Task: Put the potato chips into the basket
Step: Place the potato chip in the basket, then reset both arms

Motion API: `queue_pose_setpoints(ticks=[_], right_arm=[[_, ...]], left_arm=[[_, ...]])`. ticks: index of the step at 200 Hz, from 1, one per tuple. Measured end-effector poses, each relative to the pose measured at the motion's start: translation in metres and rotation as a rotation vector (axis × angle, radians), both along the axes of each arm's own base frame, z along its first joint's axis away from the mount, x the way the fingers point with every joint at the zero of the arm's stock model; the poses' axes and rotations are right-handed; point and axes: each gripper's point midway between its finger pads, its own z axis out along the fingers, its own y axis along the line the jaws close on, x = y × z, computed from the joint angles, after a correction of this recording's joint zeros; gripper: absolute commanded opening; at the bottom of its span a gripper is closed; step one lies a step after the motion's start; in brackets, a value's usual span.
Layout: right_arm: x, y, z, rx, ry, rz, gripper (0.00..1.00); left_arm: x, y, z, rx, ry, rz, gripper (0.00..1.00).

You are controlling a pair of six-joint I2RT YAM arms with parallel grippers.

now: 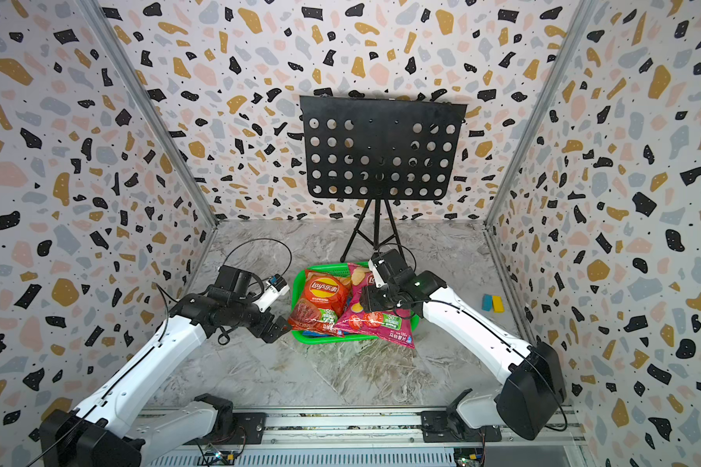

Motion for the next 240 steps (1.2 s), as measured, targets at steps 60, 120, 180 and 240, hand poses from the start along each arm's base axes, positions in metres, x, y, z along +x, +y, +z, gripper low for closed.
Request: queue_pose_setpoints(ticks=[60,120,180,240], right_arm=[[-0.005,-0.006,0.045,-0.049,-0.071,0.111,0.75],[0.018,-0.072,0.087,-0.055,-0.218,-0.037,0.81],[0.019,-0.192,0.018,-0.320,-0.227,-0.394,0.86],[0.022,-0.217,0.019,-0.359,-0.403,-0.514,1.00]], left_arm=[[0.001,0.001,0.002,-0.004,0.000,0.013,1.00],[0.035,0.041,0.030,-0.015,-0.093,0.182,1.00],[0.072,0.095,0.002,0.028,-0.271,0.470,1.00],[0.092,0.113,-0.055,0.034,-0.424,0.584,1.00]])
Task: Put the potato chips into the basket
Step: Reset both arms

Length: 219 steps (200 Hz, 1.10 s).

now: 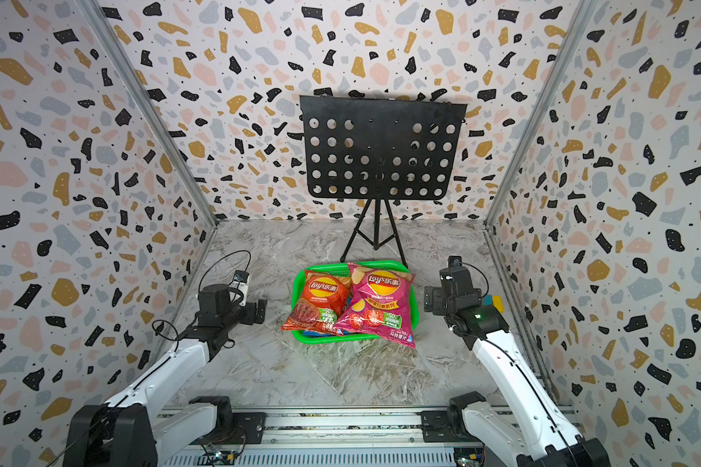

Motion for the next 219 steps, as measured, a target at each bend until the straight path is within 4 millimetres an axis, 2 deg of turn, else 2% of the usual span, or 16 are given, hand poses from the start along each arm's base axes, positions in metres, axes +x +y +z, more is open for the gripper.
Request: queue_pose_setpoints(ticks=[35,59,82,108,139,155,174,198,219], right_arm=[[0.002,0.005,0.009,0.000,-0.115,0.059,1.00],[0.012,0.007,0.003,-0.042,-0.175,0.093,0.99],[0.023,0.008,-0.023,-0.107,-0.186,0.131,0.99],[0.038,0.006,-0.059,-0.161,-0.159,0.148,0.99],[0.057,0.006,-0.094,-0.183,-0.156,0.171,0.99],[0.063,0.005,-0.107,-0.191,-0.150,0.184,0.99],[0.074,0.001,-0.111,-0.199,-0.194,0.184,0.99],[0.077,-0.012,-0.129,-0.178,-0.242,0.149,0.99],[0.068,-0.024,-0.162,-0.169,-0.187,0.128,1.00]], left_arm=[[0.011,0.000,-0.026,-0.045,-0.070,0.029,1.00],[0.018,0.002,-0.037,-0.065,-0.107,0.054,1.00],[0.022,0.006,-0.045,-0.070,-0.114,0.090,1.00],[0.029,0.007,-0.033,-0.076,-0.157,0.094,1.00],[0.034,0.003,-0.026,-0.085,-0.178,0.076,1.00],[0.034,0.003,-0.026,-0.086,-0.178,0.074,1.00],[0.034,0.003,-0.026,-0.087,-0.178,0.072,1.00],[0.034,0.003,-0.026,-0.087,-0.179,0.072,1.00],[0.035,0.003,-0.025,-0.087,-0.179,0.072,1.00]])
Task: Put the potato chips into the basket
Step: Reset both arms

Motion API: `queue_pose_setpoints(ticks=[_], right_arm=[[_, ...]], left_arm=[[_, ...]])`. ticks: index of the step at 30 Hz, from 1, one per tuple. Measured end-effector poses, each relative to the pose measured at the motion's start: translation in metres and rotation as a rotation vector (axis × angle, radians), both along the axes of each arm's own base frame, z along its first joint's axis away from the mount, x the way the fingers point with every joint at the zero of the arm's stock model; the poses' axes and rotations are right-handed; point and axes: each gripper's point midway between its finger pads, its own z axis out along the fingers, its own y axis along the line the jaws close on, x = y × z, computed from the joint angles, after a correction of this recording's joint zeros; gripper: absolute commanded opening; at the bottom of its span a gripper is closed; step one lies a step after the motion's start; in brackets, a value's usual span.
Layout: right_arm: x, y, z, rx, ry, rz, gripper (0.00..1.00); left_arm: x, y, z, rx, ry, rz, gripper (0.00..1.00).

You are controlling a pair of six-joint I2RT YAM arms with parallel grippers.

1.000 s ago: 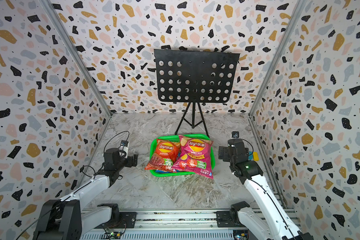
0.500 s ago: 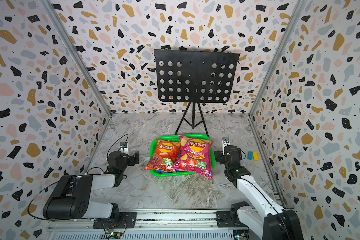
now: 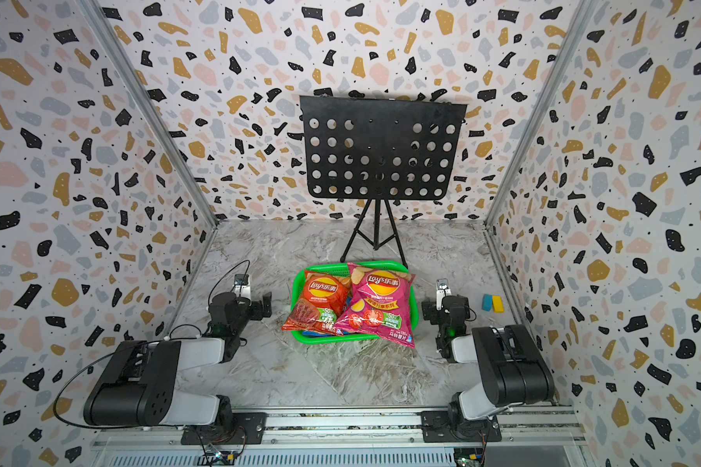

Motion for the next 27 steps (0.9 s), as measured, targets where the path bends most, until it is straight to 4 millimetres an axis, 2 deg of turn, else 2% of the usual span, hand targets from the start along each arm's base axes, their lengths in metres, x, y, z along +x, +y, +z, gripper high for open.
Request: queue_pose_setpoints(ticks=[1,7,27], right_arm=[[-0.001,0.000,-0.003,0.004,0.009,0.001,1.00],[0.015,0.001,0.023,0.032,-0.092,-0.007,1.00],[0.017,-0.002,0.026,0.039,-0.104,-0.030,1.00]], left_arm=[[0.000,0.000,0.000,0.000,0.000,0.000,1.00],[0.000,0.000,0.000,0.000,0.000,0.000,1.00],[0.001,-0.001,0.001,0.005,-0.003,-0.004,1.00]])
